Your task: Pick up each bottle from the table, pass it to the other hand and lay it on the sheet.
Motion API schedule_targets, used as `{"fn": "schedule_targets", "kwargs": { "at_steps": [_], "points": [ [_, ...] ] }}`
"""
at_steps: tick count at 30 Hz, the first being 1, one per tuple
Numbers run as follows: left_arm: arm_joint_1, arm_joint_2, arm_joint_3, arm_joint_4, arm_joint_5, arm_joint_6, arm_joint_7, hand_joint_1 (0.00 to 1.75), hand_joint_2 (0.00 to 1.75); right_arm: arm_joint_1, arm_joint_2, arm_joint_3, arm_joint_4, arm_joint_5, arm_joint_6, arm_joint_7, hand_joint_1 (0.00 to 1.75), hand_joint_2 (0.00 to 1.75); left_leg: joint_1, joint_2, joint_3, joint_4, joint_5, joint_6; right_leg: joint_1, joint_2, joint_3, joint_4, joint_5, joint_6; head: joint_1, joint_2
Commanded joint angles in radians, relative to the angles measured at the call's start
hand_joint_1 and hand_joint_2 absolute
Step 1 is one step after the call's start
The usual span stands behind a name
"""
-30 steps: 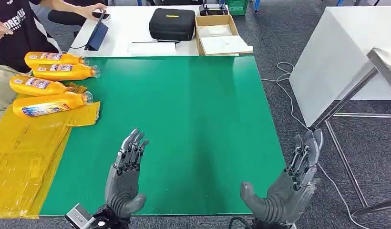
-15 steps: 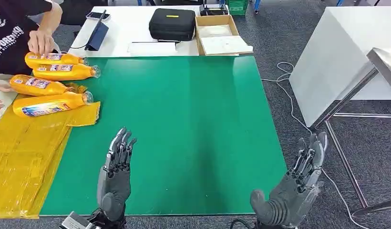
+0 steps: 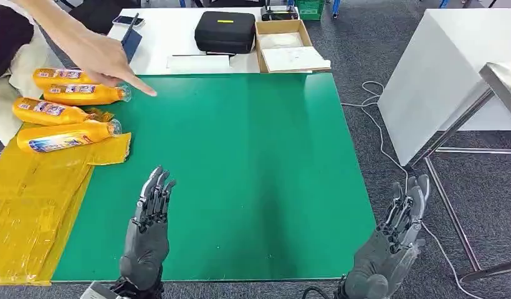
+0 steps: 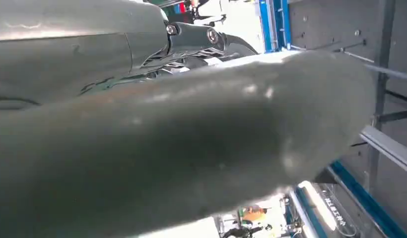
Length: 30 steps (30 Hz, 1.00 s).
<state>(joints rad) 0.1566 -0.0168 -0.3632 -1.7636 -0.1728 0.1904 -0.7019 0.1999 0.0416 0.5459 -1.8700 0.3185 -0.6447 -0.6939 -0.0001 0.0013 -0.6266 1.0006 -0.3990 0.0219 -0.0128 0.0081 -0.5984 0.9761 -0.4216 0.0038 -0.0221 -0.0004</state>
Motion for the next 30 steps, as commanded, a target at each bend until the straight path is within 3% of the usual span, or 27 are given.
{"fn": "schedule_targets", "kwargs": {
  "at_steps": [1,30],
  "points": [
    [-0.004,0.044,-0.057,-0.014,-0.003,0.031,0.004,0.0,0.0,0.002,-0.008,-0.022,0.012,-0.001,-0.016,0.0,0.0,0.0,0.0,-0.001,0.004,-0.001,-0.001,-0.002,0.0,-0.001,0.004,-0.001,-0.001,-0.001,0.0,0.0],
    [0.043,0.034,0.014,-0.005,0.039,-0.007,0.004,0.0,0.0,0.003,-0.008,-0.046,-0.002,-0.013,0.033,0.001,0.0,0.0,0.0,0.0,0.003,-0.001,-0.001,-0.002,0.0,0.0,0.004,-0.001,-0.001,0.0,0.0,0.0]
  ]
}}
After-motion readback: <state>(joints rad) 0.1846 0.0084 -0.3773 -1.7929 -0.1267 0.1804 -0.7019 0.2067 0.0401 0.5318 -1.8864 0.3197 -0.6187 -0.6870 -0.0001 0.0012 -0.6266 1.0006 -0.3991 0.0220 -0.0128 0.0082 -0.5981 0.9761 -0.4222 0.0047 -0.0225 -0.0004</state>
